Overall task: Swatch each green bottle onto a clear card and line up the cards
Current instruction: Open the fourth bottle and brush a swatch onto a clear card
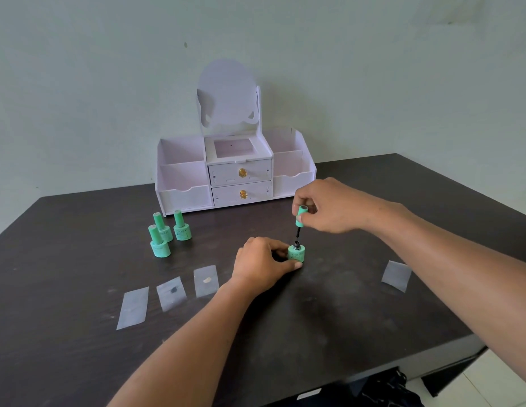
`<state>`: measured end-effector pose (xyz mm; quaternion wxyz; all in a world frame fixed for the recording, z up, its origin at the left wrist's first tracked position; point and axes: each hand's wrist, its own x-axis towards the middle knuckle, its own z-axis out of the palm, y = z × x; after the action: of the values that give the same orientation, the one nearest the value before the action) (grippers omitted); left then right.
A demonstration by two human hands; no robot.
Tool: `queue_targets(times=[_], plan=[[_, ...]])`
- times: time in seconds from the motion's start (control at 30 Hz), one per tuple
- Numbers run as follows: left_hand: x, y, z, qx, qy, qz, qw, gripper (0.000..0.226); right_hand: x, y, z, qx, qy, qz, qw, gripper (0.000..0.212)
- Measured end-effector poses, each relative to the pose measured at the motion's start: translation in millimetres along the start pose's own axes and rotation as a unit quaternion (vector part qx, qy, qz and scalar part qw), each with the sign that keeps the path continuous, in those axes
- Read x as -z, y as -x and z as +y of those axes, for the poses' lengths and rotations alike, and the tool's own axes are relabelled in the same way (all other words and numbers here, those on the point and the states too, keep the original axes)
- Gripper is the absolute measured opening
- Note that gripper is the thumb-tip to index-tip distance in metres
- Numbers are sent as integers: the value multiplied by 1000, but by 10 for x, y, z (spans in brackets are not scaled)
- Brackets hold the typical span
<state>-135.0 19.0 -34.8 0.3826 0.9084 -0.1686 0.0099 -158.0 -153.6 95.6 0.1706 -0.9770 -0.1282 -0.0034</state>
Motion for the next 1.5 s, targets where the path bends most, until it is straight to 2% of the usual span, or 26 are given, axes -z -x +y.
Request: queue_targets(times=[0.17,0.33,0.4,0.6,0.73,0.93,1.23,1.33,1.5], plan=[[19,1,11,5,2,-12,1000,43,1,13,25,-1,-5,6,1000,13],[182,-7,69,5,5,-71,997,53,16,98,111,-16,-46,32,998,11],[273,-12,123,-5,-13,-47,999,54,66,171,167,-27,-63,52,996,10],[387,-78,479,-69,-11,13,997,36,267,535,519,-78,-92,94,988,11],[74,-86,808,-110,1,-11,994,28,317,825,833,-128,-112,104,980,10],[-597,-57,1038,-171,-46,-108,978,29,212,1169,1239,-194,-147,119,963,11],[-957,-181,1114,-228,-151,-137,952,34,75,1328,1484,-220,-191,122,949,10],[-877,-152,1062,-249,-187,-124,942,36,13,1280,1473,-217,-198,119,949,11],[-732,-48,933,-286,-260,-49,921,42,-114,1165,1375,-202,-214,109,950,12]])
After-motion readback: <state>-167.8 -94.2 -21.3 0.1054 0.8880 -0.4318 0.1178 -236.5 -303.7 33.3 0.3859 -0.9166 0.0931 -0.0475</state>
